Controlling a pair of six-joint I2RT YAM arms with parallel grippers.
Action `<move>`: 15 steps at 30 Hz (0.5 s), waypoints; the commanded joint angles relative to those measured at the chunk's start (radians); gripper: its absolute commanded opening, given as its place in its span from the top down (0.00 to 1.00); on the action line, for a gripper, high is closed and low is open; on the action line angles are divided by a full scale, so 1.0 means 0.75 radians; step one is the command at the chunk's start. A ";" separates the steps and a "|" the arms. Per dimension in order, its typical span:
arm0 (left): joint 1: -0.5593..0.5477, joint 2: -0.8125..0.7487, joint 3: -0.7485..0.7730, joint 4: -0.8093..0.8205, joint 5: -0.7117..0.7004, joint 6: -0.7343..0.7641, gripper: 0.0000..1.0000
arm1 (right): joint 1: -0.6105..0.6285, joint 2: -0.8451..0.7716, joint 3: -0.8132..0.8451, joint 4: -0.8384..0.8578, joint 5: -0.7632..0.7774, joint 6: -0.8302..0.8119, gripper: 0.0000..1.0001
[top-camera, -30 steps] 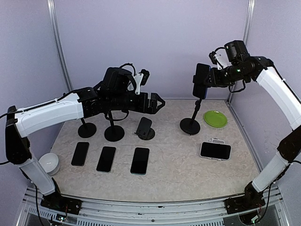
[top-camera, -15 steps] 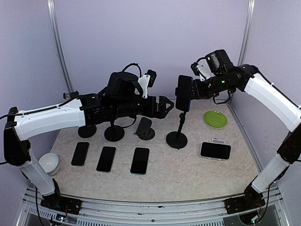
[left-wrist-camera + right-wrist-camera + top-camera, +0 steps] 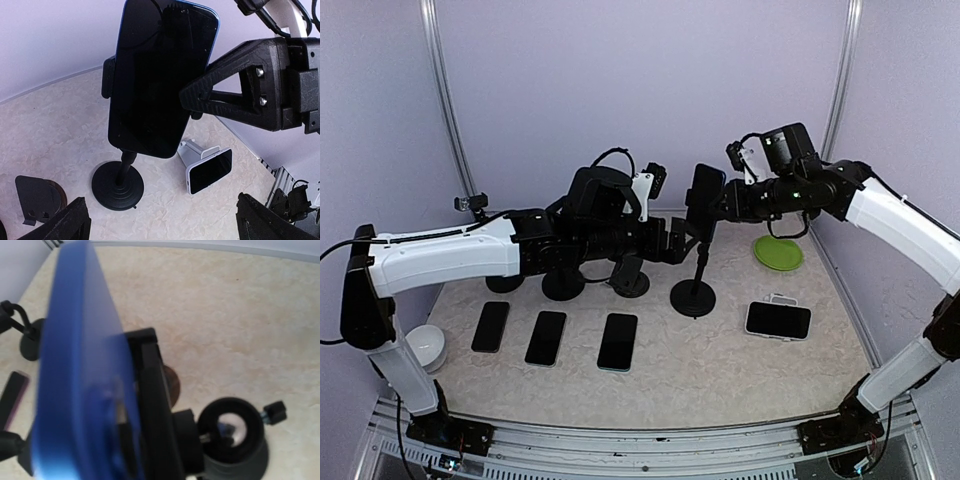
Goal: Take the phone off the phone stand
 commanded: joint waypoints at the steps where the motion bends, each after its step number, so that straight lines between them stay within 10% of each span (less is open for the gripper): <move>1: 0.040 -0.008 0.007 -0.021 0.105 0.015 0.01 | 0.020 -0.070 -0.103 0.203 -0.197 0.179 1.00; 15: 0.144 0.099 0.160 -0.141 0.320 0.208 0.01 | 0.020 -0.144 -0.277 0.393 -0.445 0.355 1.00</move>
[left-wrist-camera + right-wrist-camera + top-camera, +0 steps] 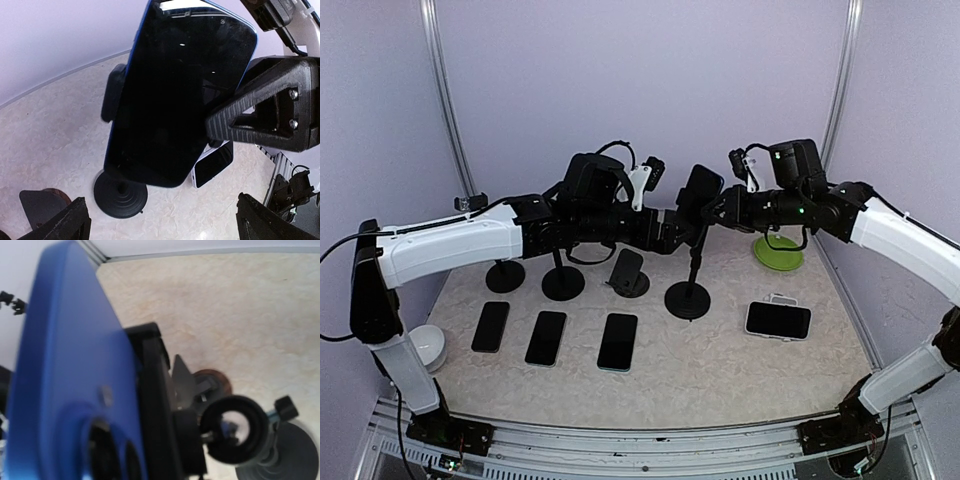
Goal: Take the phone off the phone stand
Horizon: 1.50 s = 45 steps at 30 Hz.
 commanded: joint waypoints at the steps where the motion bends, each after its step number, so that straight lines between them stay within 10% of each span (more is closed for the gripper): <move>1: 0.011 0.101 0.151 -0.113 0.084 0.149 0.01 | 0.023 -0.030 -0.029 0.093 -0.285 0.185 1.00; 30: -0.081 0.283 0.336 -0.069 -0.035 0.287 0.06 | 0.023 0.082 0.407 -0.415 -0.205 -0.091 1.00; 40: -0.111 0.215 0.192 0.050 -0.121 0.220 0.33 | 0.025 -0.005 0.238 -0.334 -0.236 -0.069 1.00; 45: -0.124 0.161 0.100 0.106 -0.171 0.216 0.49 | 0.020 -0.076 0.115 -0.222 -0.279 -0.017 0.53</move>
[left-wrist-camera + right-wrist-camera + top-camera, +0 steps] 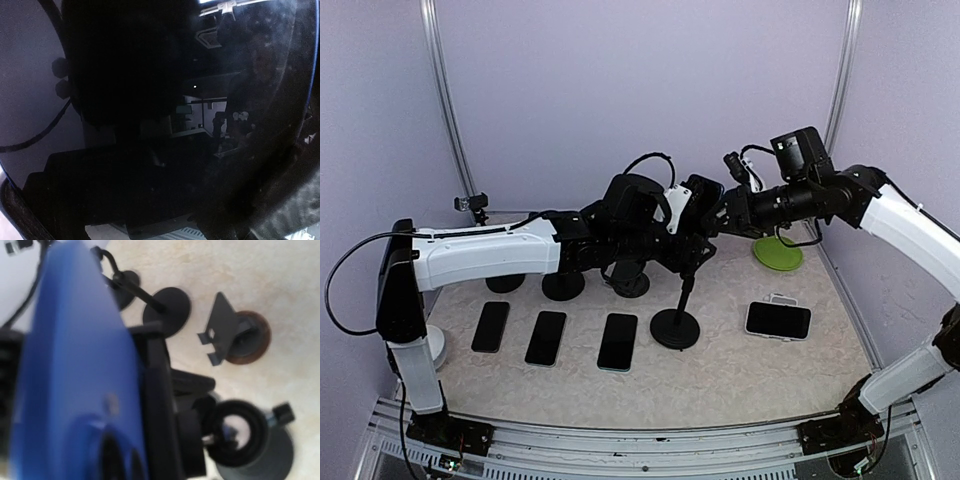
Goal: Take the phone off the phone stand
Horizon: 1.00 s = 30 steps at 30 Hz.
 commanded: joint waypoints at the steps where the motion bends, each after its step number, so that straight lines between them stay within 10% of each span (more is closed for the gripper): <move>1: -0.011 -0.078 -0.080 0.077 -0.074 -0.014 0.51 | 0.005 -0.102 -0.102 0.161 -0.081 0.054 0.48; 30: -0.009 -0.138 -0.160 0.133 -0.065 -0.001 0.62 | -0.053 -0.104 -0.256 0.344 -0.268 0.043 0.60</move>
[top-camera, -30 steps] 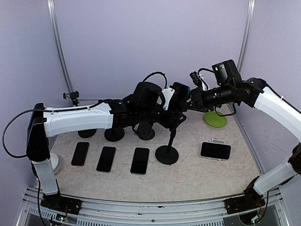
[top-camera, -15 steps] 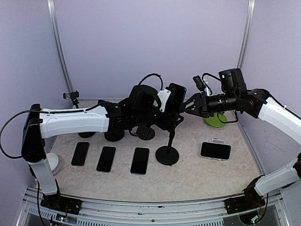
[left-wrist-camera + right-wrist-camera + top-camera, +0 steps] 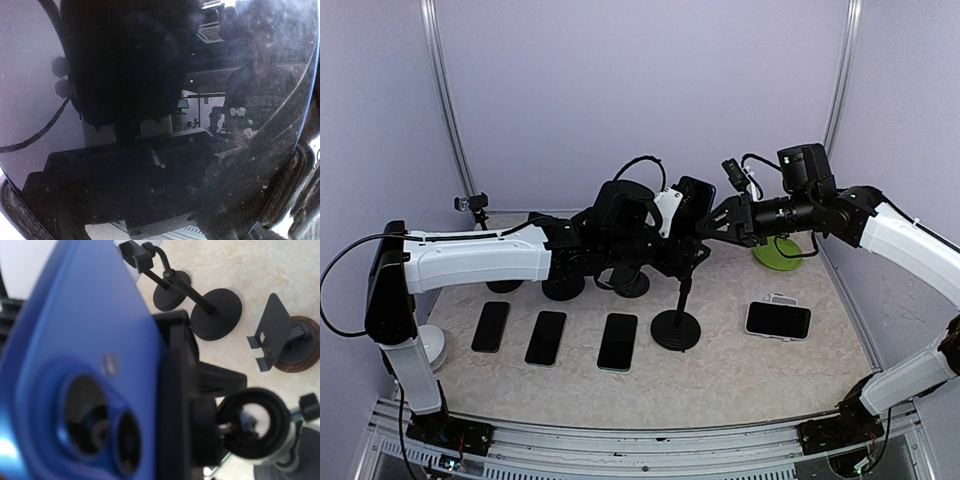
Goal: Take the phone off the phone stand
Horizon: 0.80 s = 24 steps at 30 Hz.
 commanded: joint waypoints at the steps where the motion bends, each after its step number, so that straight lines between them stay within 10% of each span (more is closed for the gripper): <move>1: 0.003 -0.052 -0.006 0.023 -0.024 0.008 0.62 | -0.007 -0.019 -0.002 0.013 -0.013 -0.026 0.63; 15: 0.125 -0.106 -0.071 0.044 -0.014 -0.114 0.65 | -0.006 -0.043 0.019 -0.126 0.057 -0.143 1.00; 24: 0.197 -0.116 -0.081 -0.026 -0.104 -0.117 0.69 | -0.007 -0.047 0.036 -0.197 0.059 -0.167 1.00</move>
